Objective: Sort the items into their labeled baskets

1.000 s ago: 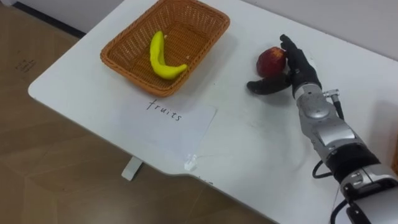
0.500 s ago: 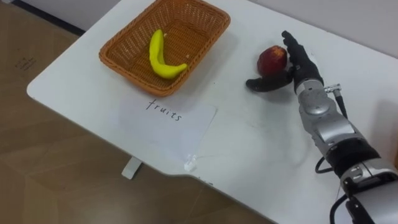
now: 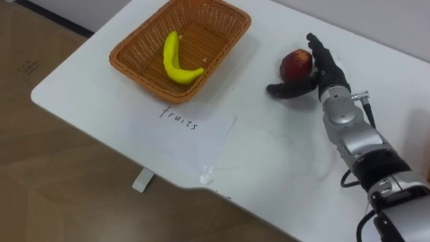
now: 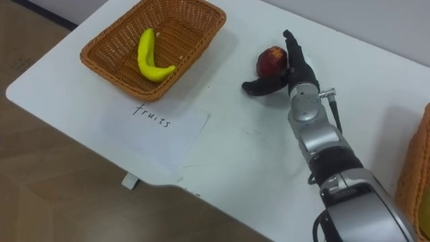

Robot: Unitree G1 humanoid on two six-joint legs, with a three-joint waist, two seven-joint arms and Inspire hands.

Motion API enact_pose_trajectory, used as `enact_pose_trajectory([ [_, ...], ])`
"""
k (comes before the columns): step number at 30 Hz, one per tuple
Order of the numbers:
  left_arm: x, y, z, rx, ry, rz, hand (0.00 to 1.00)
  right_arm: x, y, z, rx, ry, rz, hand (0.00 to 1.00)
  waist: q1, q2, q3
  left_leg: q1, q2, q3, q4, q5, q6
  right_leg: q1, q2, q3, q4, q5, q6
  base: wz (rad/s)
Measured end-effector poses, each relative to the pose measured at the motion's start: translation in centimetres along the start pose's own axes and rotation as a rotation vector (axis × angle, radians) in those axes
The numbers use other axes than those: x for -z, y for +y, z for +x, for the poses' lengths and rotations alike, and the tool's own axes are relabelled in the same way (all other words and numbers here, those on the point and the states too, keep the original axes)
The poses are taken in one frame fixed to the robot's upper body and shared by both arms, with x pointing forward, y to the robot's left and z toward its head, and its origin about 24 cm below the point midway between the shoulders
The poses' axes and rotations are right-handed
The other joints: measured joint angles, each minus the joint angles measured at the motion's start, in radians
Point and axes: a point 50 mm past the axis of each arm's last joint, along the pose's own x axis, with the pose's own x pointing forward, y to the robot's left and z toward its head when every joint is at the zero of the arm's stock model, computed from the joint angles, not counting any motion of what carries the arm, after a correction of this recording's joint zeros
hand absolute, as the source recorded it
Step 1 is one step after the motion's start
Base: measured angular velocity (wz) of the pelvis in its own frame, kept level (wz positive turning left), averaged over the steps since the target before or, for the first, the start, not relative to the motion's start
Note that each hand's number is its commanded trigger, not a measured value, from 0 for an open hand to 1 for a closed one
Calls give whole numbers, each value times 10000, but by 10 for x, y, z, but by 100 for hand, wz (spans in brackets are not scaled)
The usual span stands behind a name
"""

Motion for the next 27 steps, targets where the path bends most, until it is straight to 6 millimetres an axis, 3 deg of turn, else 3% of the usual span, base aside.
enact_pose_trajectory([
  [2,0,0,0,-10,-14,-18,0,-1,-1,0,-85,-21,-19,100,8,-44,-15,-27,7,5,-13,0,0,-43,9,-2,7,0,0,0],
  [14,-1,8,1,-206,-142,26,0,-4,-19,6,137,-39,-359,100,19,-131,18,-28,-11,24,14,7,-11,-47,13,0,-19,0,-1,0],
  [27,-2,15,2,-579,-224,77,0,1,-13,5,-481,168,-166,100,35,-161,47,138,6,7,3,7,-13,158,12,-110,-31,0,0,1],
])
